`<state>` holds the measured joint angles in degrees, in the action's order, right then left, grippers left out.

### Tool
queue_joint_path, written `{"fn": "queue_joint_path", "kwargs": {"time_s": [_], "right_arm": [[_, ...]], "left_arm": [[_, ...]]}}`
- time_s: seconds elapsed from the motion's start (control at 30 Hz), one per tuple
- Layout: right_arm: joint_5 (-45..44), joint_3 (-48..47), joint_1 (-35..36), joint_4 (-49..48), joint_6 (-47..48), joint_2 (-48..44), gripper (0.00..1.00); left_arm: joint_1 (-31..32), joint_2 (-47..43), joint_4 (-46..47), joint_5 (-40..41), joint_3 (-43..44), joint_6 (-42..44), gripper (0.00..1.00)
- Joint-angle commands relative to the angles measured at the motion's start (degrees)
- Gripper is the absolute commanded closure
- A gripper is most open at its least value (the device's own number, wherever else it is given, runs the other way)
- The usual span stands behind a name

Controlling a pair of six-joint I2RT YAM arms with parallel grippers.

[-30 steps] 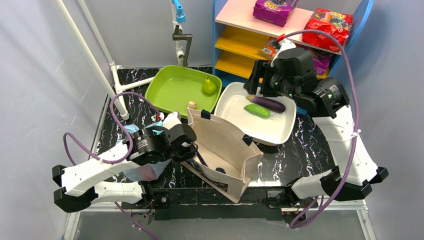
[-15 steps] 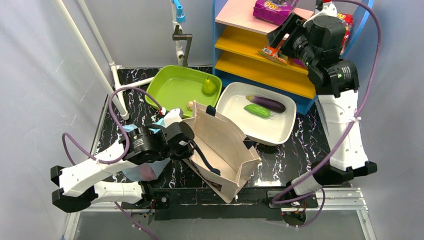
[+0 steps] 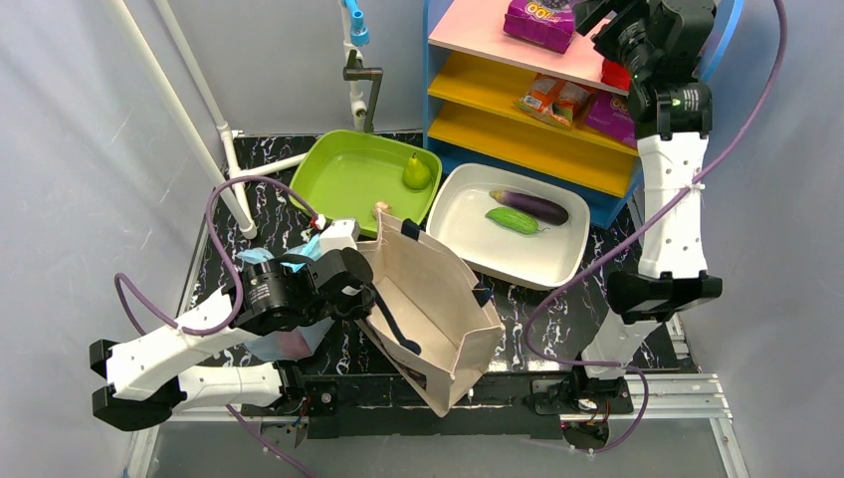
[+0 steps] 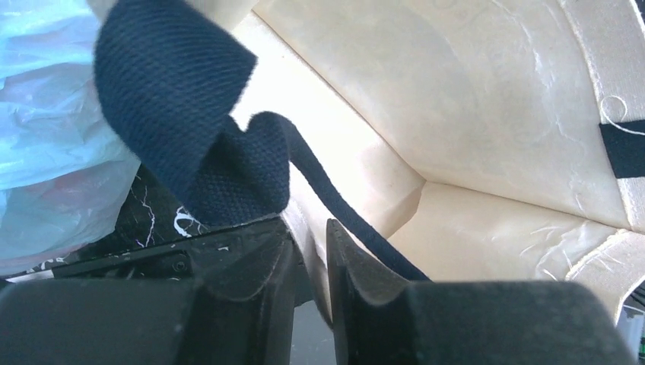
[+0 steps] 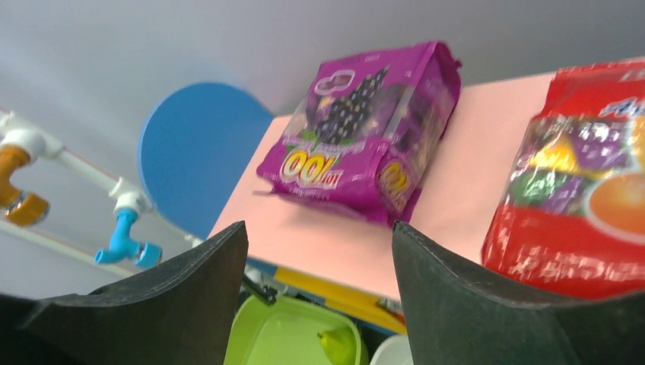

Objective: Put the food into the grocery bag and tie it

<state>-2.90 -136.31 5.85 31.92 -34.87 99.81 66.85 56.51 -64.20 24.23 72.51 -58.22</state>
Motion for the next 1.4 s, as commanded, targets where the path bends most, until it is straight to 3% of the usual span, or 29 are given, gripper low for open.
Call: {"fn": "queue_joint_path", "kwargs": {"time_s": [0.0, 0.43, 0.8, 0.93, 1.37], "right_arm": [[4.47, -5.21, -2.49, -8.21, -1.25, 4.29, 0.24], [5.42, -7.47, -3.32, -10.31, 0.95, 12.43, 0.27], [-4.05, -4.50, -0.97, 5.76, 8.39, 12.37, 0.34], [-2.60, -0.46, -0.67, 4.47, 12.50, 9.04, 0.32], [4.06, -5.53, -0.49, 3.18, 13.86, 3.29, 0.23]], "left_arm": [[-0.29, 0.40, 0.96, 1.52, 0.36, 5.48, 0.77], [-1.26, 0.13, 1.13, 2.38, 0.75, 10.58, 0.53], [-2.91, -0.53, -0.36, 3.94, 1.69, 12.30, 0.50], [-3.42, -0.57, -0.73, 4.08, 1.67, 12.50, 0.50], [-4.80, 2.88, 1.29, -0.13, 3.88, 16.49, 0.47]]}}
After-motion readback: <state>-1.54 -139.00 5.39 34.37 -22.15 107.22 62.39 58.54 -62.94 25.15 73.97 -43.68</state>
